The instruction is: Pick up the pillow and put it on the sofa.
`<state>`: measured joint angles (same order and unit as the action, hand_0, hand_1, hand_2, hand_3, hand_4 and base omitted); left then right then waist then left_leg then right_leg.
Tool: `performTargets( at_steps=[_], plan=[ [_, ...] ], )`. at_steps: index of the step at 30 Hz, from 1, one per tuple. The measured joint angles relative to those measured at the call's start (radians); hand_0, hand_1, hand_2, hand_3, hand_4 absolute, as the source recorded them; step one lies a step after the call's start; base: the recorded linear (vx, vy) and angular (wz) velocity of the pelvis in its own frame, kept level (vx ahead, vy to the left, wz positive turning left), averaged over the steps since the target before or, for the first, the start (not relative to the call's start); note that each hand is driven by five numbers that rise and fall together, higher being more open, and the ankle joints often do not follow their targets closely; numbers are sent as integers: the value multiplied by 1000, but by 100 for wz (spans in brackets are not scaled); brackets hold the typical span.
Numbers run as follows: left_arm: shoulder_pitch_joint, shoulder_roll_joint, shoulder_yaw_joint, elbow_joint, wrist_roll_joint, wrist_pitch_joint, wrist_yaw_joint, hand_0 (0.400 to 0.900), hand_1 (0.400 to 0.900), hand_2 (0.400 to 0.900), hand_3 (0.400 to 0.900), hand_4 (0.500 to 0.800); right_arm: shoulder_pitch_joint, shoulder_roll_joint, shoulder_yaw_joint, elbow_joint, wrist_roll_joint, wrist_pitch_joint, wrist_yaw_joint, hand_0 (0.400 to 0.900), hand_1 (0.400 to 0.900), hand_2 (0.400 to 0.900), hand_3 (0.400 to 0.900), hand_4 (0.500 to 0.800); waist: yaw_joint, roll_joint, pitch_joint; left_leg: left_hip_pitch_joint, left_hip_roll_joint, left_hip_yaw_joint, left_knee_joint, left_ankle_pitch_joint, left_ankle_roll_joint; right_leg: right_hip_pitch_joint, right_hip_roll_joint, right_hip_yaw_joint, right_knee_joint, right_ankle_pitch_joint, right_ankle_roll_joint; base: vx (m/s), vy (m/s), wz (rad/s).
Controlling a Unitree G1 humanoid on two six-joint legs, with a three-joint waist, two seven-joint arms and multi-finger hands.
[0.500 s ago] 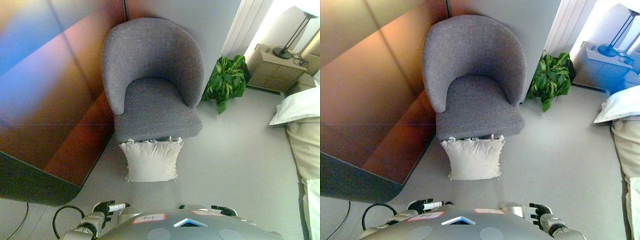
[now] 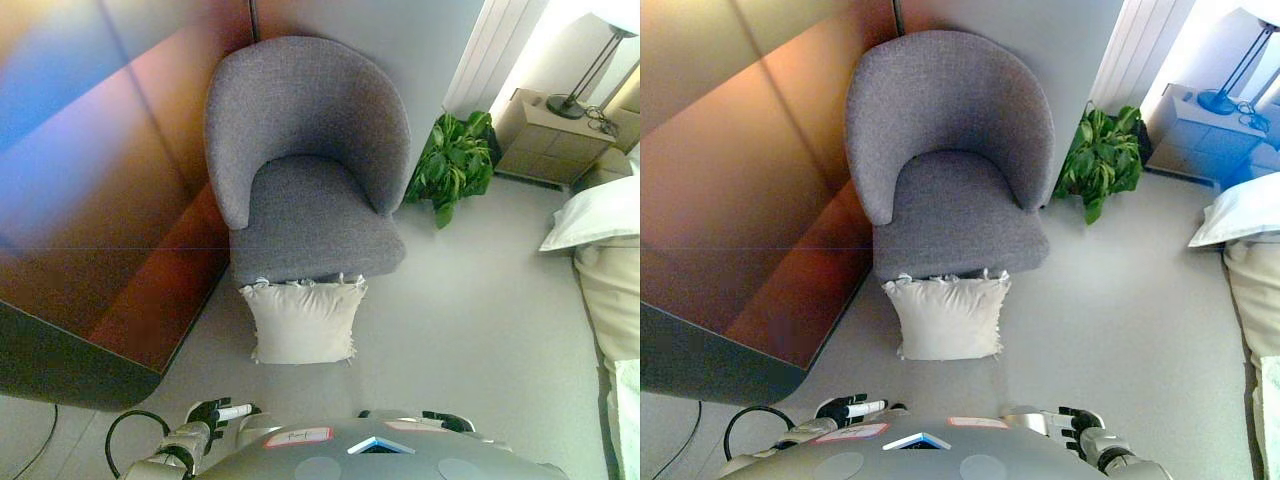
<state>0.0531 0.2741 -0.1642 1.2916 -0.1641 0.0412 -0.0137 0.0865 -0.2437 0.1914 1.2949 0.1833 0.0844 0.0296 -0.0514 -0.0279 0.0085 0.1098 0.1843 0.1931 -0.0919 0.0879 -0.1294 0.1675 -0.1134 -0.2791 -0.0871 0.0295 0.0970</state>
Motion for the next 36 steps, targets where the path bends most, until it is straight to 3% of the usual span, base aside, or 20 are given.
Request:
performTargets(
  at_steps=[15,18,21,23,26,28,30,32,36],
  plan=[
    [0,-1,0,0,0,-3,-20,900,900,900,900,800,0,0,0,0,0,-2,-3,900,900,900,900,800,-3,7,0,-8,3,-6,0,0,0,-8,4,0,2,-1,-1,10,-63,-1],
    [-1,-2,-4,0,0,-7,-19,900,900,900,900,800,-1,0,0,0,0,-4,-2,900,900,900,900,800,-3,11,3,-16,6,-22,1,0,0,-10,16,25,2,-6,-8,49,-142,0],
    [-11,-8,-6,2,-6,-36,-7,900,900,900,900,800,-16,-2,-1,-1,0,-6,-3,900,900,900,900,800,1,23,26,-38,26,-33,52,3,-16,-28,40,35,31,-26,-21,37,-130,-3],
    [-56,-12,-6,17,-9,-77,30,900,900,900,900,800,-52,0,1,1,0,-4,-2,900,900,900,900,800,1,9,91,-128,35,-28,204,-2,-12,-50,45,68,87,-61,-48,132,-19,-2],
    [-94,-31,-5,5,-38,-124,51,900,900,900,900,800,-91,-20,0,17,-18,10,-7,900,900,900,900,800,34,7,160,-197,70,32,303,9,-34,-30,45,61,92,-59,-73,368,96,24],
    [-93,-39,-5,7,-42,-141,51,900,900,900,900,800,-87,-29,-1,41,-35,9,-6,900,900,900,900,800,39,13,169,-190,69,92,210,9,-37,-23,43,22,91,-65,-75,449,148,22],
    [-93,-39,-5,7,-48,-156,51,900,900,900,900,800,-71,-26,-2,53,-38,2,0,900,900,900,900,800,63,13,177,-191,68,106,101,12,-42,-10,49,9,81,-67,-73,441,185,20],
    [-100,-38,8,6,-53,-171,53,900,900,900,900,800,-65,-23,-3,65,-38,-9,1,900,900,900,900,800,78,12,198,-187,64,120,63,28,-30,12,47,2,77,-76,-58,493,260,23],
    [-112,-21,64,2,-62,-184,71,900,900,900,900,800,-78,13,-4,68,-39,-31,1,900,900,900,900,800,90,-59,227,-197,39,211,178,42,-2,47,-24,3,84,-107,-14,557,277,-5]
  ],
)
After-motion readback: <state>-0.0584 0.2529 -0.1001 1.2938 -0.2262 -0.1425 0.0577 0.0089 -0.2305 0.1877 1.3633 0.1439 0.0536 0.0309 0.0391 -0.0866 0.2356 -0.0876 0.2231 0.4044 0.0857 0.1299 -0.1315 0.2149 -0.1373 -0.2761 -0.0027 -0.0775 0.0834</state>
